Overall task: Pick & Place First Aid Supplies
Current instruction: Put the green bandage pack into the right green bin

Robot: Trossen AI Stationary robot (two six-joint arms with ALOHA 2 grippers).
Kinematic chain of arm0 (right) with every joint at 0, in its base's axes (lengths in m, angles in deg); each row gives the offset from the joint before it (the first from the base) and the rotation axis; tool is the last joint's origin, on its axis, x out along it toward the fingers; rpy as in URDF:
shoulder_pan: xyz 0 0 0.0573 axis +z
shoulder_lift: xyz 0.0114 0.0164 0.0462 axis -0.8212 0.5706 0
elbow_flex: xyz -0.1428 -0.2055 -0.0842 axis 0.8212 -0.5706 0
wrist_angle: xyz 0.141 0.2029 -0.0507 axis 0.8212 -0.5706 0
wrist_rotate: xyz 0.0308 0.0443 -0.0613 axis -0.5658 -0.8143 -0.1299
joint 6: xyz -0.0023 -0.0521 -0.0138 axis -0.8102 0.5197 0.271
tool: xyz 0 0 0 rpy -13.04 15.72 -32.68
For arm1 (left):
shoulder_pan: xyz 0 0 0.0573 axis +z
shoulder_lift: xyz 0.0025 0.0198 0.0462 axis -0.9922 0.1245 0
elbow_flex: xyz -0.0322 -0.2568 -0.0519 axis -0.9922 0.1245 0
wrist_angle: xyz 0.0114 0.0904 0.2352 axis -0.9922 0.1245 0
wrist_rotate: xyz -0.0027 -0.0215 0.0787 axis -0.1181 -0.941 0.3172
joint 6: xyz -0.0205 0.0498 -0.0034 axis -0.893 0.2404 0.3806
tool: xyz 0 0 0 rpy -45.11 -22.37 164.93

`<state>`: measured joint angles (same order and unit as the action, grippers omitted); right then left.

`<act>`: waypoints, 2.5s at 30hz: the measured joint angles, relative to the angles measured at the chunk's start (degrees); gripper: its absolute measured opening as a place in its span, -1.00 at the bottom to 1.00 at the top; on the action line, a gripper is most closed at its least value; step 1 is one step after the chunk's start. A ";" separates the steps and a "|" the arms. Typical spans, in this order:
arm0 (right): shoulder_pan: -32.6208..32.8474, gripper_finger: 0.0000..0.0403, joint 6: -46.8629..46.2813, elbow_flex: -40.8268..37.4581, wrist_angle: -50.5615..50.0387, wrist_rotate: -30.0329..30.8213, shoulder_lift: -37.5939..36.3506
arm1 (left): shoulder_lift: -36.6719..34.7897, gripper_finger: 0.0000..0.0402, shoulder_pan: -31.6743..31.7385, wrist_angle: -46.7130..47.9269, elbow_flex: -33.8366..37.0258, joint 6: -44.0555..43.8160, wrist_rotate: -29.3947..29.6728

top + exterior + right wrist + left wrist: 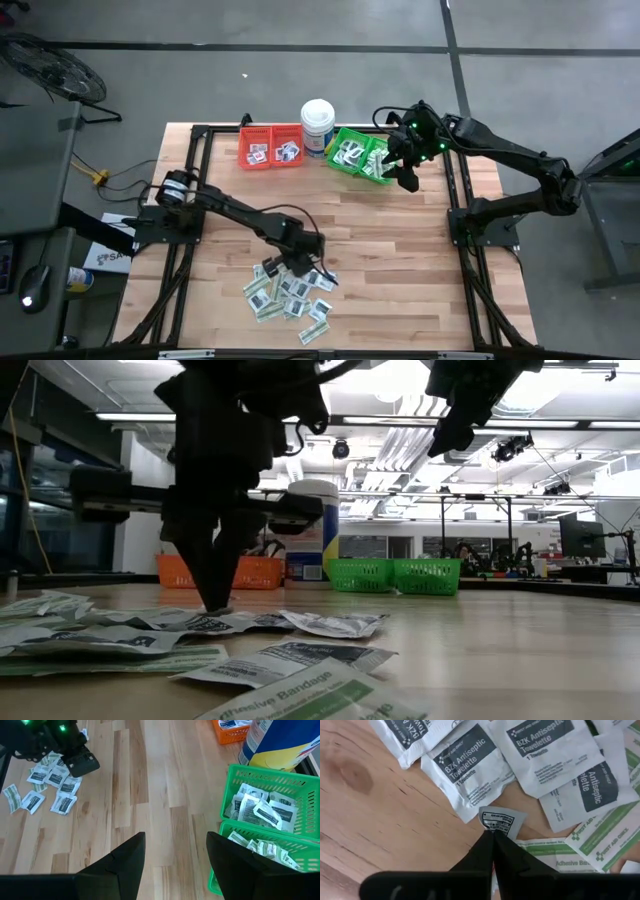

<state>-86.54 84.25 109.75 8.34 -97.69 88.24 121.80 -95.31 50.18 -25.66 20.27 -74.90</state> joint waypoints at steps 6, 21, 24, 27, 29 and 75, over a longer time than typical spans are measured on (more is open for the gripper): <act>-0.01 0.01 0.00 0.00 0.00 0.00 0.00 | 0.33 -1.00 0.25 9.11 -8.03 -0.58 7.67; 0.01 0.01 -0.11 -0.01 -0.01 -1.80 0.02 | 0.07 -1.00 4.77 15.47 -17.59 -3.97 3.73; 0.14 0.01 -4.24 -2.05 2.11 -5.66 0.00 | 0.02 -1.00 6.71 15.01 -16.36 -6.72 2.73; 1.85 0.01 -12.85 -6.63 6.78 -8.69 0.02 | 0.00 -1.00 9.22 13.19 -16.23 -10.84 0.64; 4.51 0.01 -17.12 -10.67 11.88 -8.91 0.02 | -0.32 -1.00 10.50 11.89 -16.23 -12.19 0.55; 27.59 -0.78 -35.66 -34.84 62.07 23.47 3.61 | -1.62 -1.00 16.21 -3.11 -28.62 -15.38 11.67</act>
<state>-58.95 48.59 74.91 70.42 -74.22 91.85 120.18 -79.10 47.07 -54.29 4.88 -63.23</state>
